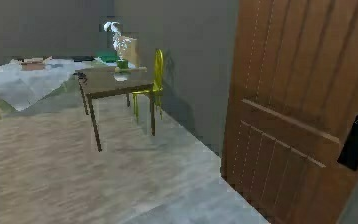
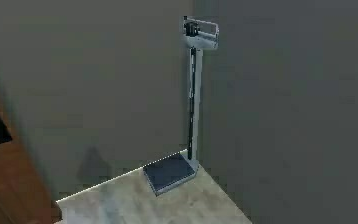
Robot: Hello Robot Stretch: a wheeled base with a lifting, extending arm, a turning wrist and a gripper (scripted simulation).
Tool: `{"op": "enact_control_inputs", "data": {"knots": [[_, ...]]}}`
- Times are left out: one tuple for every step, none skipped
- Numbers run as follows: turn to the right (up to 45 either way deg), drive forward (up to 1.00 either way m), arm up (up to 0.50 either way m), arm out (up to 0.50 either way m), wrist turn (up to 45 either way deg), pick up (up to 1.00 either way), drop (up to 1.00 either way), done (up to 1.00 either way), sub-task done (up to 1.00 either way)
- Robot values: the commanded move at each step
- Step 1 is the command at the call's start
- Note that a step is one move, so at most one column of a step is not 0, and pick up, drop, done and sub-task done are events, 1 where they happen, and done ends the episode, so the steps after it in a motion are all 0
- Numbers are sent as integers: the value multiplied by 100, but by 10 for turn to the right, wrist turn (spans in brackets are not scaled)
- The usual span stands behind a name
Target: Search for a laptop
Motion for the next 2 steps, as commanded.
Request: {"op": "enact_control_inputs", "data": {"knots": [[-330, 0, 0, 0, 0, 0, 0, 0, 0], [0, 50, 0, 0, 0, 0, 0, 0, 0]]}}
